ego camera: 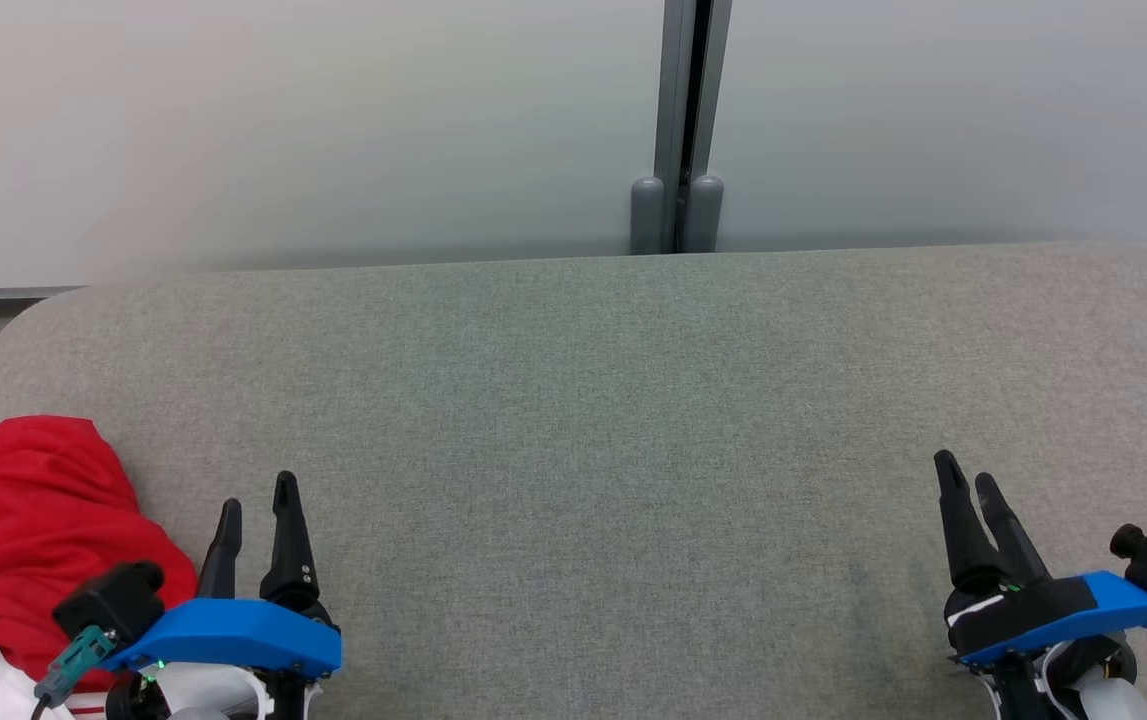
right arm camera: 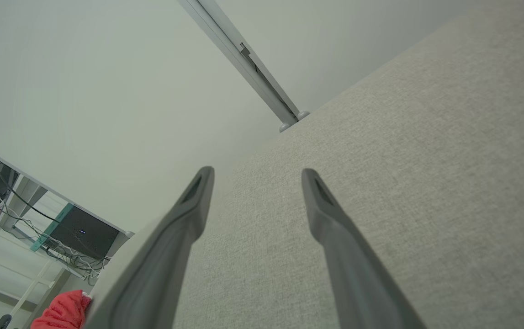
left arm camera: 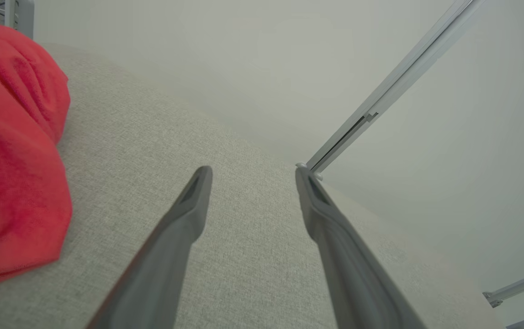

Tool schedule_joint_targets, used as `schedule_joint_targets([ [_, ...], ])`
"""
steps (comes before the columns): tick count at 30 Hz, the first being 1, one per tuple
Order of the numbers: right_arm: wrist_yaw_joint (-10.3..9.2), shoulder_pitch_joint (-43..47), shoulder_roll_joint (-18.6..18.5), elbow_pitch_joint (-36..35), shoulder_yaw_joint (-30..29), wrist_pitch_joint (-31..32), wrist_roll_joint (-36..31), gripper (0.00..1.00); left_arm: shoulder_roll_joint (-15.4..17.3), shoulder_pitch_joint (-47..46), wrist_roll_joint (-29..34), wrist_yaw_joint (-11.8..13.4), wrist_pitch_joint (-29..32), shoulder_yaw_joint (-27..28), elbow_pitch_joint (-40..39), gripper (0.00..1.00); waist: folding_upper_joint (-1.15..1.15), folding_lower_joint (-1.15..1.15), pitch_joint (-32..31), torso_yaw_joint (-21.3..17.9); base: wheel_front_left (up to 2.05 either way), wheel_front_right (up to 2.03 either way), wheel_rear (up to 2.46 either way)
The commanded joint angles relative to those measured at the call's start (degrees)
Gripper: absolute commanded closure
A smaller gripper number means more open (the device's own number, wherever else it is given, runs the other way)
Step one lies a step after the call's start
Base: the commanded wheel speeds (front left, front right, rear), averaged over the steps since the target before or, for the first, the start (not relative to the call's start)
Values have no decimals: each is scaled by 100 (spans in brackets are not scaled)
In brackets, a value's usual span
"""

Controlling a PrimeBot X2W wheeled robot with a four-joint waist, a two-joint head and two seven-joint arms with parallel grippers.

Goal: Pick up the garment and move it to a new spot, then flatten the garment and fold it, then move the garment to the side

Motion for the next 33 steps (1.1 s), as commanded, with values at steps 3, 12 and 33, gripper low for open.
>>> schedule_joint_targets([
  [3, 9, -131, -68, 2, 61, -93, -334, 0, 33, -120, 323, 57, -96, -49, -48, 0, 0, 0, 10, 0, 0, 0, 0],
  [12, 11, -148, -59, 55, -2, -237, -963, 0, 34, -127, 868, 134, -236, -99, -9, 0, 0, 0, 28, -9, 0, 0, 0],
  [33, 13, -173, 24, 298, -27, -521, -2261, 0, 21, 46, 1907, 296, -520, -220, 169, 0, 0, 0, 23, 13, 0, 0, 0],
])
